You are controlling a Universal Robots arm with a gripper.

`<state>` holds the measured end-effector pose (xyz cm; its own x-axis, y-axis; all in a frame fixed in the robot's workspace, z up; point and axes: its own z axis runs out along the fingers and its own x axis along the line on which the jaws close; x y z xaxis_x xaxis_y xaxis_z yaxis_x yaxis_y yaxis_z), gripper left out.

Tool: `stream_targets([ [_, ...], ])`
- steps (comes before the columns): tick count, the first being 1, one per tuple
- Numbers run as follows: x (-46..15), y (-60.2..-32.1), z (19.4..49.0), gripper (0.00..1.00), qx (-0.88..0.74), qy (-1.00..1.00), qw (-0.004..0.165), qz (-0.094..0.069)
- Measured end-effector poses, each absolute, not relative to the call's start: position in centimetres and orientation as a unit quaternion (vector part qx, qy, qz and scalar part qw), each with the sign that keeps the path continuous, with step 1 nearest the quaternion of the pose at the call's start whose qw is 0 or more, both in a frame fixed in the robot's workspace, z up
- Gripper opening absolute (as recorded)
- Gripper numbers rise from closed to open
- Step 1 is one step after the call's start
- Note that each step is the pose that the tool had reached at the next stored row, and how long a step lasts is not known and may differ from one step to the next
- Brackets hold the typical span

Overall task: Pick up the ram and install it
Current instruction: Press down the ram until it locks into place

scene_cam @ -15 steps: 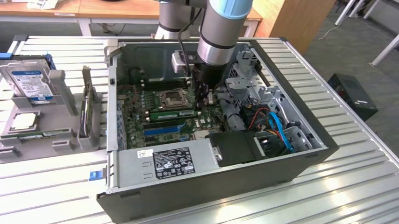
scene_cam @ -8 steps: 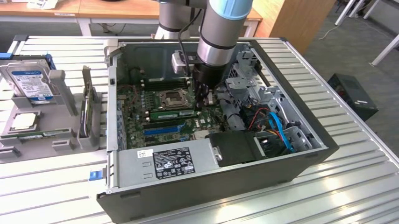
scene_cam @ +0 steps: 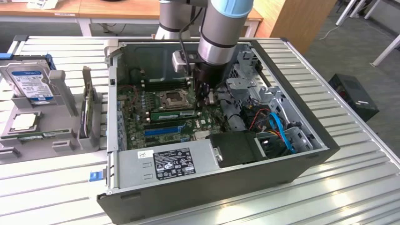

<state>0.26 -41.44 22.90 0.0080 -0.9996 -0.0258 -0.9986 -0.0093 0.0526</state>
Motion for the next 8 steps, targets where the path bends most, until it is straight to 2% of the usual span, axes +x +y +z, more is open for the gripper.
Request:
stream_targets([
  [8, 0.3, -41.4, 25.1, 0.1, 0.71, -0.704, 0.01, -0.028],
])
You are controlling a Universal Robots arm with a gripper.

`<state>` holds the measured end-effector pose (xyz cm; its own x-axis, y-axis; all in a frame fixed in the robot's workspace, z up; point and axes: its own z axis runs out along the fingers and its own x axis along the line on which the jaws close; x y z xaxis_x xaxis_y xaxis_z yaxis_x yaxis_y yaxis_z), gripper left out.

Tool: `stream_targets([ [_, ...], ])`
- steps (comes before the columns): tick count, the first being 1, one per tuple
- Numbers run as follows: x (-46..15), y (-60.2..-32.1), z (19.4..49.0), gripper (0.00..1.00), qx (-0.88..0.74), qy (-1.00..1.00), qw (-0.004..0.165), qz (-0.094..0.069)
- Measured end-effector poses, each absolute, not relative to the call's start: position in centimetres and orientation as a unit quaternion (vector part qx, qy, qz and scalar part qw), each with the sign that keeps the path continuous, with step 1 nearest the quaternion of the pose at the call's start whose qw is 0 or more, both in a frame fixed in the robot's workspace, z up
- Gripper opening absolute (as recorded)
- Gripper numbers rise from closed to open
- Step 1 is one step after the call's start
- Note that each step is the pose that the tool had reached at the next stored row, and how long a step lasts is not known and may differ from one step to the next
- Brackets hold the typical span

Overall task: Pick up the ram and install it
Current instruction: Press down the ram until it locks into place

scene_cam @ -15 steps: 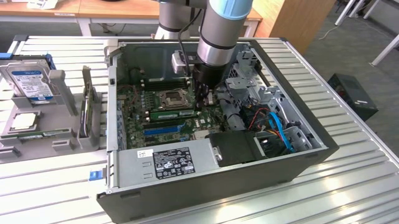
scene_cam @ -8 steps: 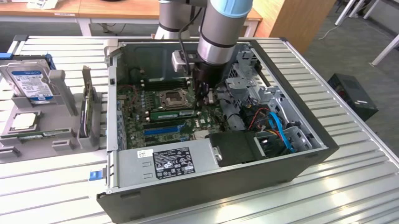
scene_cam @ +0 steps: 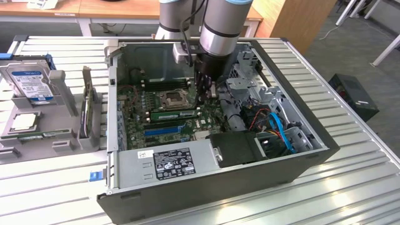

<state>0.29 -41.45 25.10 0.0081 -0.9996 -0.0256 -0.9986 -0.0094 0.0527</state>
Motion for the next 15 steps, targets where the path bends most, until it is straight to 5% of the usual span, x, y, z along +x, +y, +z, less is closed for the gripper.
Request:
stream_targets([
  [15, -2.0, -41.4, 25.5, 0.1, 0.71, -0.704, 0.01, -0.028],
])
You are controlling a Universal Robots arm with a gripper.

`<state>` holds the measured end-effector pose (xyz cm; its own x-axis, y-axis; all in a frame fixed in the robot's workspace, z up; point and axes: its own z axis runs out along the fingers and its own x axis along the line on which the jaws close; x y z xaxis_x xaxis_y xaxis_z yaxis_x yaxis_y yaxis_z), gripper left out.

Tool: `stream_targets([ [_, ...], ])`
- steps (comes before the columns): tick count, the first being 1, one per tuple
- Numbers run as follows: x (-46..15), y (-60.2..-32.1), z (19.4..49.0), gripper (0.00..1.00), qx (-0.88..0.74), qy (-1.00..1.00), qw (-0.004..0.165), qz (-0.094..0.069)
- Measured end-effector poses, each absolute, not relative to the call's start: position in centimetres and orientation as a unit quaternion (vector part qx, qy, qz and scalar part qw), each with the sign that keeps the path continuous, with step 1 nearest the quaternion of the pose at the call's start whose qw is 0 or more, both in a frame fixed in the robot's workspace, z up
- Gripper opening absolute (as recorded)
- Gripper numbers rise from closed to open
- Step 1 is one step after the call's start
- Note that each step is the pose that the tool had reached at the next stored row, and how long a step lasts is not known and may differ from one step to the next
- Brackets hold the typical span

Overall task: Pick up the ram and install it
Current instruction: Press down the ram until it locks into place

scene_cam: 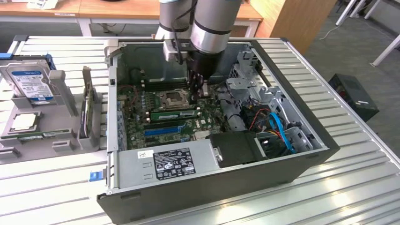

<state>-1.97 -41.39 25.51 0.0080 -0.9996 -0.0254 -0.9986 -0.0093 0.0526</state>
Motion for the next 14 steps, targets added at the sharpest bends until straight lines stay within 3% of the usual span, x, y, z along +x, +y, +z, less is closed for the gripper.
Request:
stream_targets([
  [14, -7.1, -41.3, 25.4, 0.1, 0.71, -0.704, 0.009, -0.027],
])
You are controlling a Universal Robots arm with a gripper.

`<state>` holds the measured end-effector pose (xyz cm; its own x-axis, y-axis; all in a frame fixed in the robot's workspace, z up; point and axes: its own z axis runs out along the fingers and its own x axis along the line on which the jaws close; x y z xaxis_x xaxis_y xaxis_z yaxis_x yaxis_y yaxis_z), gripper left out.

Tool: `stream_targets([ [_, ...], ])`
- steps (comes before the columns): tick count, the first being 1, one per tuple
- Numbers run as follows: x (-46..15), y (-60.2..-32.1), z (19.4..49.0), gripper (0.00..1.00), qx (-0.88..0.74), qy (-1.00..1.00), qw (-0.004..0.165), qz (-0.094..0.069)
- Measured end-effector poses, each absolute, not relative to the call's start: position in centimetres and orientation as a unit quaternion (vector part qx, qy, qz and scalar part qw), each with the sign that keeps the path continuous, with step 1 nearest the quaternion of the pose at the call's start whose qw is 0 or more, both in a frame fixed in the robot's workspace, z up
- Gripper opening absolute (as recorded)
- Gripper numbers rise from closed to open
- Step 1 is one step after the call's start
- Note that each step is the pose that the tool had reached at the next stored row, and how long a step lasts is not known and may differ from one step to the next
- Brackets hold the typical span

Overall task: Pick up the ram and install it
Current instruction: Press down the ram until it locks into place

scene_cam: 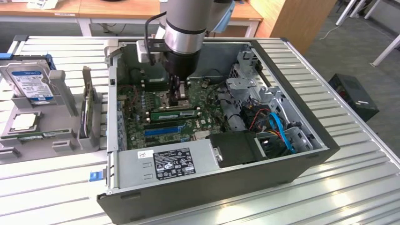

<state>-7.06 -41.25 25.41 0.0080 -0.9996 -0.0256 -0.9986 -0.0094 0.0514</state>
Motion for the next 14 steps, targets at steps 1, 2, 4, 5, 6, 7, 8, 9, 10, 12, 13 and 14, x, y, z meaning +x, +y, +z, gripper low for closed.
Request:
stream_targets([
  [1, -7.36, -41.24, 25.4, 0.1, 0.71, -0.704, 0.009, -0.027],
  [2, -7.66, -41.24, 25.4, 0.1, 0.71, -0.704, 0.009, -0.027],
  [4, -7.98, -41.23, 25.38, 0.1, 0.71, -0.704, 0.009, -0.027],
  [5, -7.98, -41.23, 25.38, 0.1, 0.71, -0.704, 0.009, -0.027],
  [6, -7.99, -41.23, 25.38, 0.1, 0.71, -0.704, 0.009, -0.027],
  [7, -7.99, -41.24, 25.39, 0.1, 0.71, -0.704, 0.009, -0.027],
  [8, -7.99, -41.24, 25.39, 0.1, 0.71, -0.704, 0.009, -0.027],
  [9, -7.99, -41.24, 25.39, 0.1, 0.71, -0.704, 0.009, -0.027],
  [10, -7.99, -41.24, 25.38, 0.1, 0.71, -0.704, 0.009, -0.027],
  [12, -7.99, -41.24, 25.24, 0.1, 0.71, -0.704, 0.009, -0.027],
  [13, -7.99, -41.24, 25.12, 0.1, 0.71, -0.704, 0.009, -0.027],
  [14, -7.99, -41.24, 24.97, 0.1, 0.71, -0.704, 0.009, -0.027],
])
